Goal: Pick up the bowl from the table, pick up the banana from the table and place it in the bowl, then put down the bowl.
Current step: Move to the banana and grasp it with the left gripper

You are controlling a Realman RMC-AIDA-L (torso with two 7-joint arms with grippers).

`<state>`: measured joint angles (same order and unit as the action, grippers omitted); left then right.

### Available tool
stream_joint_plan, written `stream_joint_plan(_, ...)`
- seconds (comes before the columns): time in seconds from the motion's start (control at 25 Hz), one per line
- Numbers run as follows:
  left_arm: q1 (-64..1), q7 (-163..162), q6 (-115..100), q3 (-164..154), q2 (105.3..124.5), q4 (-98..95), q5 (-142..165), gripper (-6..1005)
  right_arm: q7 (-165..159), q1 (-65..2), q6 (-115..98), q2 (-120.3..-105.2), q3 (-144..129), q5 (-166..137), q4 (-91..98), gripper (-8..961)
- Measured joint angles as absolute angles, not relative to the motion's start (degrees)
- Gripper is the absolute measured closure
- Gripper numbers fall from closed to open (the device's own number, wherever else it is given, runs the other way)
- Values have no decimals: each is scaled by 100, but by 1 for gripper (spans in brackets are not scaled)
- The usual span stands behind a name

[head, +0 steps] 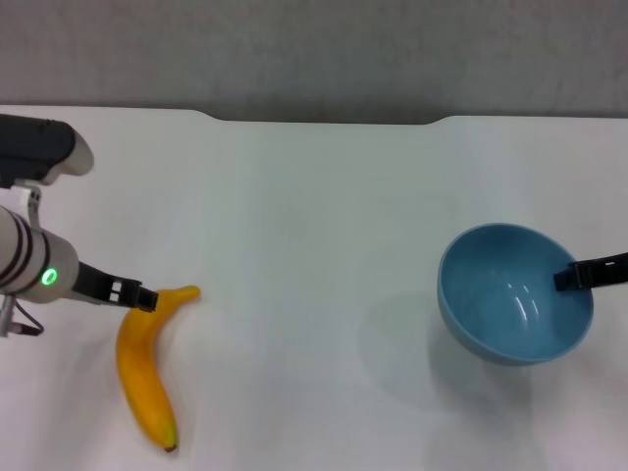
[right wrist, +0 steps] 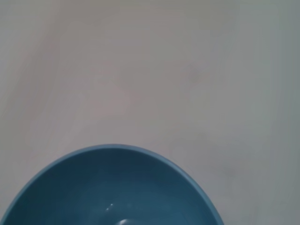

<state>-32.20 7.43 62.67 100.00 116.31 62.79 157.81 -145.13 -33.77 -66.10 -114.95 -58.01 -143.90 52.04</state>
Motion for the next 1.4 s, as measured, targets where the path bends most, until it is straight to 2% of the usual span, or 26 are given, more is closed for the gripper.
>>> stream_joint_plan(1.4,-3443,120,6023,9137,11644,5609,16089,365,-14451,-3409,-6892,-11504,-5758,-14053,5597,924)
